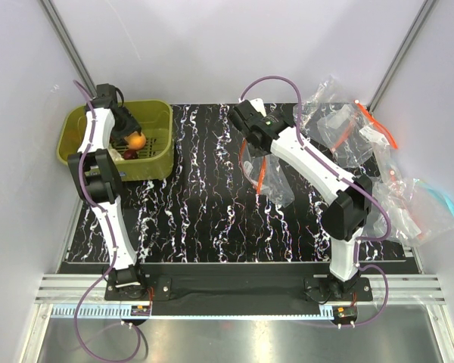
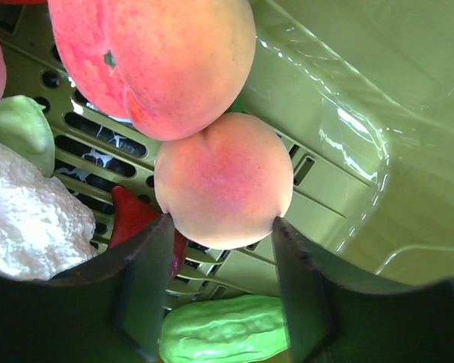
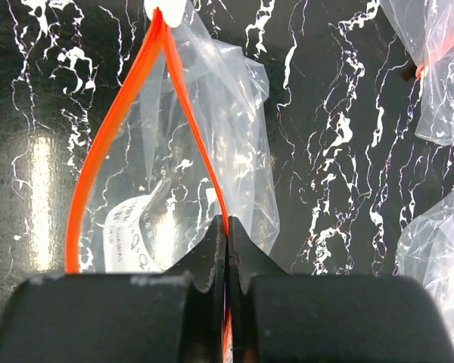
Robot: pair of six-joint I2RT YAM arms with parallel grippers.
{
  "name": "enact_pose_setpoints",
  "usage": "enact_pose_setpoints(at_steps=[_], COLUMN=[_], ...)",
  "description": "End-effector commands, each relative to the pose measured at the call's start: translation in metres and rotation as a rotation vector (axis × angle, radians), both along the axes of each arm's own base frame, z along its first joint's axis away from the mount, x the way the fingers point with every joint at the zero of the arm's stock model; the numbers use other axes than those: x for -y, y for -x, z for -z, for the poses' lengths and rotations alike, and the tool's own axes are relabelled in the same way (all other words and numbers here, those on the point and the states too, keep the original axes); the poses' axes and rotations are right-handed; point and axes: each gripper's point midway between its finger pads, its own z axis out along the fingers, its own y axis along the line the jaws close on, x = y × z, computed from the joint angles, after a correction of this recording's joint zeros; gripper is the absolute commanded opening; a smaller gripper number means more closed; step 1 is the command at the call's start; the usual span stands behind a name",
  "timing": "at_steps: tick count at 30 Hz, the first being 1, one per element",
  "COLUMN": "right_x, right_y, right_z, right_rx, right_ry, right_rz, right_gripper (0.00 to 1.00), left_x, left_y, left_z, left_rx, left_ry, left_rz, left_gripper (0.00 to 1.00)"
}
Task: Place the food in the zip-top bag and seal the zipper
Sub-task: Pick up the fake fruit from the bin.
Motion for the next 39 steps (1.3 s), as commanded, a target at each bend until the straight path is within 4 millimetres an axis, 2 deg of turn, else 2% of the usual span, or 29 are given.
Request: enact_pose_setpoints(at_steps=[1, 3, 6, 9, 11, 16, 19, 20, 22, 25, 26, 27, 28, 29, 31, 32, 34, 35, 39], right_x=[0.005, 0.004, 0.004, 0.004, 0.004, 0.004, 0.003, 0.003, 0.003, 0.003, 0.003, 0.003, 0.003, 0.003, 0.003, 0.003, 0.002, 0.002, -0.001], right_y=[0.002, 0.003, 0.004, 0.005, 0.004, 0.005, 0.005, 0.005, 0.005, 0.005, 0.006, 0.007, 0.007, 0.007, 0.007, 0.007, 0.008, 0.008, 0.012], right_z=[-0.023, -0.021, -0.02, -0.02, -0.018, -0.018, -0.019, -0.022, -0.022, -0.021, -0.02, -0.02, -0.02, -0.021, -0.022, -0.024, -0.026, -0.027, -0.032], right_rx=[0.045, 0.039, 0.038, 0.036, 0.034, 0.037, 0.039, 0.045, 0.044, 0.043, 0.04, 0.037, 0.039, 0.04, 0.04, 0.042, 0.041, 0.042, 0.036], right_ry=[-0.048, -0.048, -0.052, -0.057, -0.054, -0.052, -0.054, -0.059, -0.062, -0.063, -0.063, -0.064, -0.068, -0.069, -0.069, -0.069, -0.075, -0.074, -0.102], right_rz=[0.015, 0.014, 0.015, 0.014, 0.014, 0.001, -0.005, -0.005, -0.01, -0.008, -0.007, -0.009, -0.008, -0.008, -0.015, -0.017, -0.023, -0.026, -0.045], right_gripper=[0.0, 0.0, 0.0, 0.0, 0.0, 0.0, 0.0, 0.0, 0.0, 0.0, 0.0, 0.0, 0.0, 0.0, 0.0, 0.0, 0.0, 0.0, 0.0], left_x=[0.003, 0.001, -0.003, -0.007, -0.007, -0.008, -0.007, -0.006, -0.008, -0.005, -0.002, -0.001, 0.002, 0.005, 0.012, 0.019, 0.034, 0.043, 0.088], left_y=[-0.011, -0.01, -0.008, -0.011, -0.015, -0.017, -0.017, -0.017, -0.02, -0.025, -0.025, -0.024, -0.022, -0.019, -0.011, -0.006, -0.001, 0.008, 0.03], left_z=[0.01, 0.007, 0.005, 0.009, 0.01, 0.034, 0.041, 0.04, 0.028, -0.009, -0.021, -0.051, -0.058, -0.083, -0.098, -0.118, -0.137, -0.15, -0.187], left_rx=[0.03, 0.03, 0.037, 0.035, 0.037, -0.011, -0.019, -0.015, 0.017, 0.134, 0.17, 0.232, 0.252, 0.303, 0.327, 0.367, 0.419, 0.446, 0.519], left_ry=[0.017, 0.001, -0.023, -0.038, -0.032, -0.016, -0.015, -0.014, -0.021, -0.032, -0.027, -0.037, -0.034, -0.029, -0.018, -0.008, 0.012, 0.028, 0.064], left_rz=[0.028, 0.024, 0.018, 0.012, 0.012, 0.002, 0.011, 0.013, 0.014, 0.029, 0.038, 0.043, 0.049, 0.06, 0.071, 0.087, 0.113, 0.135, 0.219], left_gripper=[0.64, 0.86, 0.94, 0.96, 0.96, 0.91, 0.78, 0.69, 0.61, 0.57, 0.56, 0.55, 0.55, 0.55, 0.55, 0.55, 0.55, 0.55, 0.55])
